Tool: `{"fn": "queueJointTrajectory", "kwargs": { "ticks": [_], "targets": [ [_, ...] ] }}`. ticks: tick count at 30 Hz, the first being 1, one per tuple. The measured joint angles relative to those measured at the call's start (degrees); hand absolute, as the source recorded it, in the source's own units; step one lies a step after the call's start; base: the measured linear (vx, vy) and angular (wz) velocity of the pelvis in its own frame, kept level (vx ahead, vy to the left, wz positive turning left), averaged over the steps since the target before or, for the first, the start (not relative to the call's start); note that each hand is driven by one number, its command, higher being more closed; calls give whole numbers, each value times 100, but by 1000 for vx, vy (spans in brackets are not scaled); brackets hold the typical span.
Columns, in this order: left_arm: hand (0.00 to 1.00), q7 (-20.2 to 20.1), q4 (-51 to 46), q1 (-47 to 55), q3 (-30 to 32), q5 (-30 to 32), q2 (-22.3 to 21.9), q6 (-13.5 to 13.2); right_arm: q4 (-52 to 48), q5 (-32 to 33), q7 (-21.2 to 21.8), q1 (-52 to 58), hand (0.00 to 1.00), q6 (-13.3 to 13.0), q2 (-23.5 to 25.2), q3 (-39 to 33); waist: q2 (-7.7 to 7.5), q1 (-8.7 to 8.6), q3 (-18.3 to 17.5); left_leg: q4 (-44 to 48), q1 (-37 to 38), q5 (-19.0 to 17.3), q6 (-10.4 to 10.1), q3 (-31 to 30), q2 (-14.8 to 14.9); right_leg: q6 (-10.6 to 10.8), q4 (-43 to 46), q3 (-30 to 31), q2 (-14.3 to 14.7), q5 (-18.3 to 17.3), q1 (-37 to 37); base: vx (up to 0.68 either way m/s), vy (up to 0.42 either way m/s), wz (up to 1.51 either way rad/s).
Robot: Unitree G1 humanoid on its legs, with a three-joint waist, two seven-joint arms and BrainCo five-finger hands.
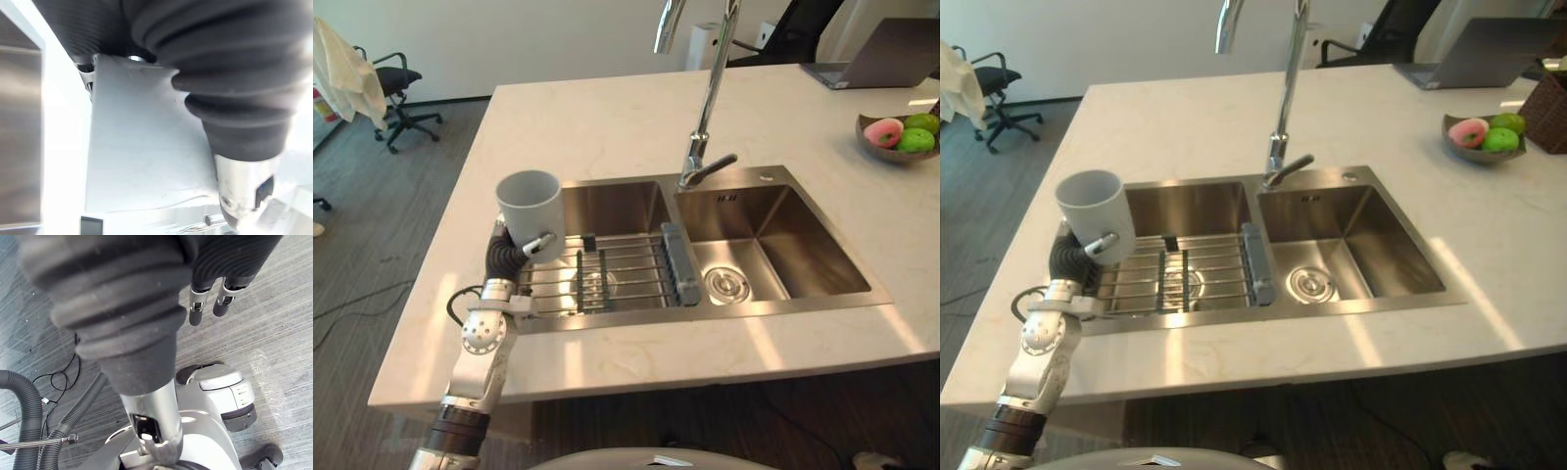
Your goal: Walk over to the sink, pick up the cup, carry it to the dishwasher, place the cup inside the dishwasher, then close the dishwasher door
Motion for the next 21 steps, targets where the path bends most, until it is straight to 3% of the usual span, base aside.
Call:
{"fn": "queueJointTrajectory", "kwargs": {
  "ticks": [2, 7, 10, 14, 21],
  "targets": [
    [100, 238, -251, 66, 97, 7, -18, -258, 3, -1, -24, 72, 0, -86, 21, 4, -23, 28, -39, -23, -9, 6, 1, -5, 3, 1, -1, -32, -5, 0, 13, -53, -22, 6],
    [100, 615, -914, 79, 303, 28, -341, -600, 8, -82, -415, 185, 0, -209, 191, 5, -148, 174, -141, -24, -32, 8, 0, -7, 5, 9, 0, -35, -12, 5, 10, -7, -3, 1],
    [100, 747, -1146, 90, 376, 72, -445, -638, 5, -452, -884, 244, 0, -348, 319, 23, -231, 239, -231, -24, -104, 9, 0, -13, 5, 18, 0, -44, -18, 11, 8, 0, 0, 0],
    [100, 888, -1297, 244, 400, 75, -456, -738, -36, -1379, -1943, 256, 0, -431, 444, 290, -304, 276, -297, -24, -116, 15, 9, -13, -8, 19, 0, -46, -30, 12, 3, 0, 0, 0],
    [100, 1019, -1569, 362, 446, 75, -678, -847, -463, -1701, -2928, 284, 0, -321, 495, 561, -290, 292, -305, -25, -150, 22, 15, -49, -7, 20, 0, -74, -29, 13, -10, -9, -5, 2]
  ]
}}
